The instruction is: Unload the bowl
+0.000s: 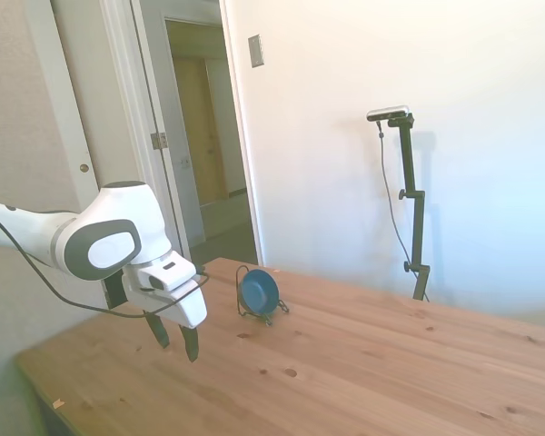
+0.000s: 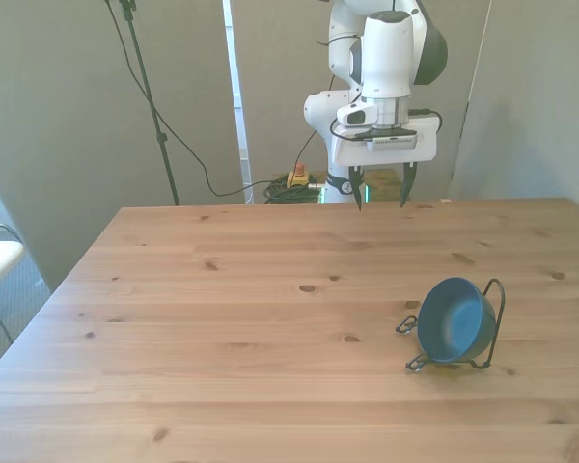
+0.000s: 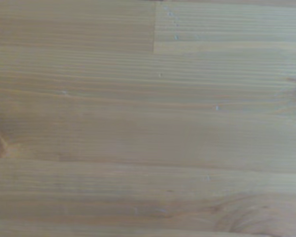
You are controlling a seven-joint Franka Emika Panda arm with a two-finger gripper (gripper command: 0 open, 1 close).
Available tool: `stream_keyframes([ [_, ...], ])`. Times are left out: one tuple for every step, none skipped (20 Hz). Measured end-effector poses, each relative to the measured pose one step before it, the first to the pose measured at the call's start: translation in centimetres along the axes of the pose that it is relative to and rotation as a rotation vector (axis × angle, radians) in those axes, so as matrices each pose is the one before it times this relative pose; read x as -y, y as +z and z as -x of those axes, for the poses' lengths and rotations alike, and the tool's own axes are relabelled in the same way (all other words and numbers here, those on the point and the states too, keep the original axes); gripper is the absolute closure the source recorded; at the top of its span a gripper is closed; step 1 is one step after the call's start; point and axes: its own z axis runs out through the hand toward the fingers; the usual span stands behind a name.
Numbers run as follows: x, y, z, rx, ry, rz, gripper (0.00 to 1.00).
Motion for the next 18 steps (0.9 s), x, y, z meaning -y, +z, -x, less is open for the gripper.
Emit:
stream_keyframes([
  [0.009,0.015,-0.010,0.00028,0.00246,0.00020,0.00],
  [0.066,-0.135,-0.057,-0.00237,0.00987,-0.00239,0.00],
  [0.016,-0.016,-0.015,-0.00071,0.00154,-0.00069,0.00],
  [0.061,-0.057,-0.056,-0.00174,0.00411,-0.00184,0.00],
  [0.149,-0.105,-0.144,-0.00517,0.00695,-0.00515,0.00],
  [0.223,-0.094,-0.224,-0.00626,0.00708,-0.00588,0.00],
  [0.342,-0.093,-0.341,-0.00910,0.00768,-0.00877,0.00],
  [0.450,-0.049,-0.440,-0.01000,0.00549,-0.00961,0.00],
  [0.501,0.044,-0.469,-0.00775,0.00508,-0.00765,0.00],
  [0.526,0.194,-0.471,-0.00533,0.00419,-0.00468,0.00],
  [0.649,0.260,-0.535,-0.00431,0.00370,-0.00594,0.00],
  [0.657,0.292,-0.512,-0.00174,-0.00055,-0.00518,0.00],
  [0.686,0.291,-0.479,-0.00308,-0.00200,-0.00740,0.00],
  [0.734,0.226,-0.455,-0.00592,-0.00257,-0.01071,0.00],
  [0.644,0.168,-0.377,-0.00630,-0.00298,-0.01050,0.00],
  [0.667,0.060,-0.405,-0.00951,-0.00420,-0.01387,0.00],
  [0.633,0.019,-0.403,-0.01162,-0.00489,-0.01656,0.00],
  [0.546,0.088,-0.395,-0.00795,-0.00683,-0.01310,0.00],
])
